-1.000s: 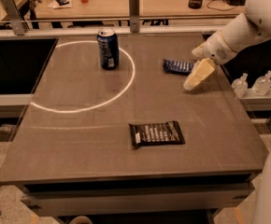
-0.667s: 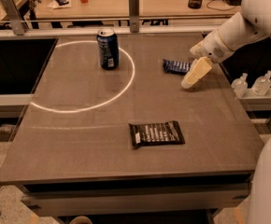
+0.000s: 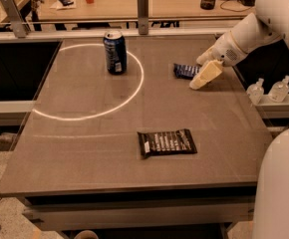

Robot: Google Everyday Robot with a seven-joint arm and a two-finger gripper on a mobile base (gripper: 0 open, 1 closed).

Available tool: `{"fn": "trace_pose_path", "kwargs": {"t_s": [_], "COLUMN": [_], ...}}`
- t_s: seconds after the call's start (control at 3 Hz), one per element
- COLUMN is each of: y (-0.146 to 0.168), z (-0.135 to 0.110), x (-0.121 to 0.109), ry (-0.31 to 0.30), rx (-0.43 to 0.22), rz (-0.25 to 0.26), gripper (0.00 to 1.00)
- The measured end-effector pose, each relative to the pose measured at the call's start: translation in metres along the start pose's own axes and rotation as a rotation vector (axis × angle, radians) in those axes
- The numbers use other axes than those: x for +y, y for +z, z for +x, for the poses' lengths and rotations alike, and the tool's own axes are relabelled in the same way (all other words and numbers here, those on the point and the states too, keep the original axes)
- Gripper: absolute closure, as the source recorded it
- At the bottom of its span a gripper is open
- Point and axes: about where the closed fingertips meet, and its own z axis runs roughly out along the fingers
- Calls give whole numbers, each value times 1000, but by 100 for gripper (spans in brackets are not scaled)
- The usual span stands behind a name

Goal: Move rxbar blueberry near pepsi can

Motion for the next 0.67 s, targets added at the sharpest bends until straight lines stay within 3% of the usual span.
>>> {"fn": "trace_pose_path", "kwargs": {"t_s": [0.67], "y": [-8], "z": [-6], "x": [0], "ry": [3], "rx": [2], "rz": [-4], "gripper": [88]}}
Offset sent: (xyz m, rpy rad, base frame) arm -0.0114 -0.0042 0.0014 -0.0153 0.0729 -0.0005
